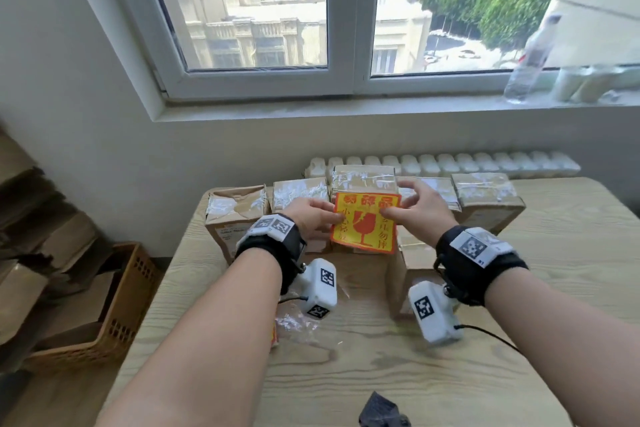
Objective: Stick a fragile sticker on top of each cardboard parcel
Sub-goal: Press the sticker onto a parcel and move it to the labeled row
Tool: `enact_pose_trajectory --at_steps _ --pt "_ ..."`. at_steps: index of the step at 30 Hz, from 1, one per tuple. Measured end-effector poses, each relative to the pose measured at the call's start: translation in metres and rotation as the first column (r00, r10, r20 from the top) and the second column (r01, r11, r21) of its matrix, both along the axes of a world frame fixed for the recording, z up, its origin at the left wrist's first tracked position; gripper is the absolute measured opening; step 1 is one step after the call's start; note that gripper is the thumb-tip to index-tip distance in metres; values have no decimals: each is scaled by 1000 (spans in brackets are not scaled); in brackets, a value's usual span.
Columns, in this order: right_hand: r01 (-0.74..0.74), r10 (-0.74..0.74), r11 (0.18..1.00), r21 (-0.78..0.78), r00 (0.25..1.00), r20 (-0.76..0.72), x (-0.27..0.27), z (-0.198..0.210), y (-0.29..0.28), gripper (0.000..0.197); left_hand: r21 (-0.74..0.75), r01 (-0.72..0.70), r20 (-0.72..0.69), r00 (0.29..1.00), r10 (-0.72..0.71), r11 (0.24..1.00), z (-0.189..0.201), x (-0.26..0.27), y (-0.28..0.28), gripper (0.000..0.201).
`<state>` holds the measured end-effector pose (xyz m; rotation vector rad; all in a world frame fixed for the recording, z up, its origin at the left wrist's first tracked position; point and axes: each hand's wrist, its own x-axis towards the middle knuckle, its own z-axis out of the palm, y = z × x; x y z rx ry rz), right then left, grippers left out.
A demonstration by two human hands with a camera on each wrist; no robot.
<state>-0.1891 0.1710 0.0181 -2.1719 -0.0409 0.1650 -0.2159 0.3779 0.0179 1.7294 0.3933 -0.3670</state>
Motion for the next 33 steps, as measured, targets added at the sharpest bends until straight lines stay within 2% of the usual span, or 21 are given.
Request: enact_pose_trajectory --at_steps 3,4,7,9,15,19,23,27,33 --pt "45 -5 985 164 972 -234 3 -1 -33 44 -121 -27 -11 1000 26 992 2 6 -28 9" --pt "75 -18 976 203 963 -268 2 -3 -42 40 -137 -18 -22 1000 16 990 0 7 -38 10" --pt "203 -146 954 219 957 -251 3 -13 -64 27 -171 -20 -42 999 12 985 -6 8 -66 14" --pt "251 -206 949 192 952 -227 4 -19 -79 29 -160 -22 -48 999 15 987 -9 9 -84 20" --pt "177 -167 982 58 975 -150 1 -27 -110 28 -29 -90 -38 995 89 996 -16 13 -125 47" --pt "83 -77 996 31 984 -162 0 -30 -122 19 64 -64 -4 998 65 996 -25 15 -129 28" --pt "41 -44 999 -23 987 -154 -2 -35 -121 23 135 -41 19 999 39 990 -35 15 -132 19" --pt "12 -21 998 -60 988 -150 -1 -36 -116 24 165 -66 50 997 58 984 -40 12 -130 19" --pt "-31 14 992 -123 990 -144 1 -36 -115 25 159 -28 9 1000 27 987 -41 10 -127 24"
